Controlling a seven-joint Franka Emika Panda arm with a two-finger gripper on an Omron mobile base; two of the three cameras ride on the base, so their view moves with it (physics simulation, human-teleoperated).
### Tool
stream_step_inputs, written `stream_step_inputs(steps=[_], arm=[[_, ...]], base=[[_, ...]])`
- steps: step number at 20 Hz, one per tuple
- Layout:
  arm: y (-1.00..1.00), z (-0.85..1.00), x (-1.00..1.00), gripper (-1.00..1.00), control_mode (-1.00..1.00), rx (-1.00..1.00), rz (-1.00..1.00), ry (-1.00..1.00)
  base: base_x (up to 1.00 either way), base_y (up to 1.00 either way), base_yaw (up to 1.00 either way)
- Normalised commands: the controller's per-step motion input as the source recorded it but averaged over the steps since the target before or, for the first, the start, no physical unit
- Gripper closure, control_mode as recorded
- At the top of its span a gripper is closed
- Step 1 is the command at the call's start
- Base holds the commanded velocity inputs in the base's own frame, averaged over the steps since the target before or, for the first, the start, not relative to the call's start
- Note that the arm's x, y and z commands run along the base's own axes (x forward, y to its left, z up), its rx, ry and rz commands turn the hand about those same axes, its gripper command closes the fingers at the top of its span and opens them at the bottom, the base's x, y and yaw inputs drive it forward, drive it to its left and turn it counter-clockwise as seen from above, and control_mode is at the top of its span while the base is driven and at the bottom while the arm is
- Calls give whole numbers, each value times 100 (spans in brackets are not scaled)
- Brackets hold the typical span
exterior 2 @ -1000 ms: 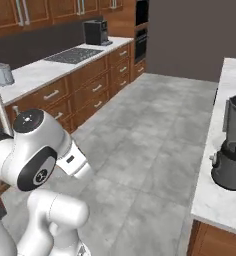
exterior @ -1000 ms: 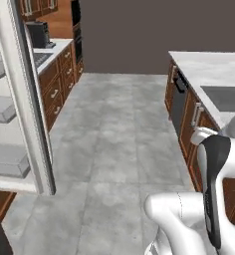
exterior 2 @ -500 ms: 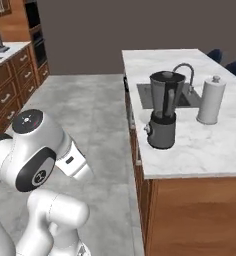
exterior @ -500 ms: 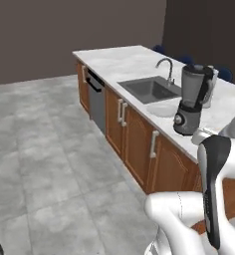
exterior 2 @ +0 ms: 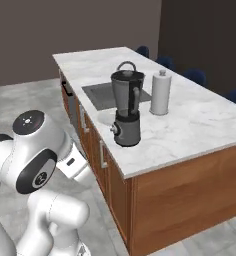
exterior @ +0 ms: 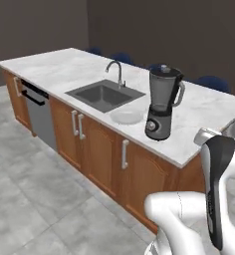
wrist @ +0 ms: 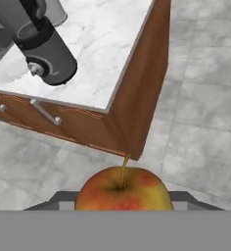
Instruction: Pick the peach and apple from the fridge and place them on the plate next to the blender to make a fruit smoothie.
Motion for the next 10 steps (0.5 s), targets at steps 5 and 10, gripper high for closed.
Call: stream_step_inputs(steps=[5, 10], arm=[[0, 0, 0, 100, 100, 0, 0, 0], [0, 0, 0, 100, 100, 0, 0, 0]], base=[[51, 100, -31], [56, 83, -28]])
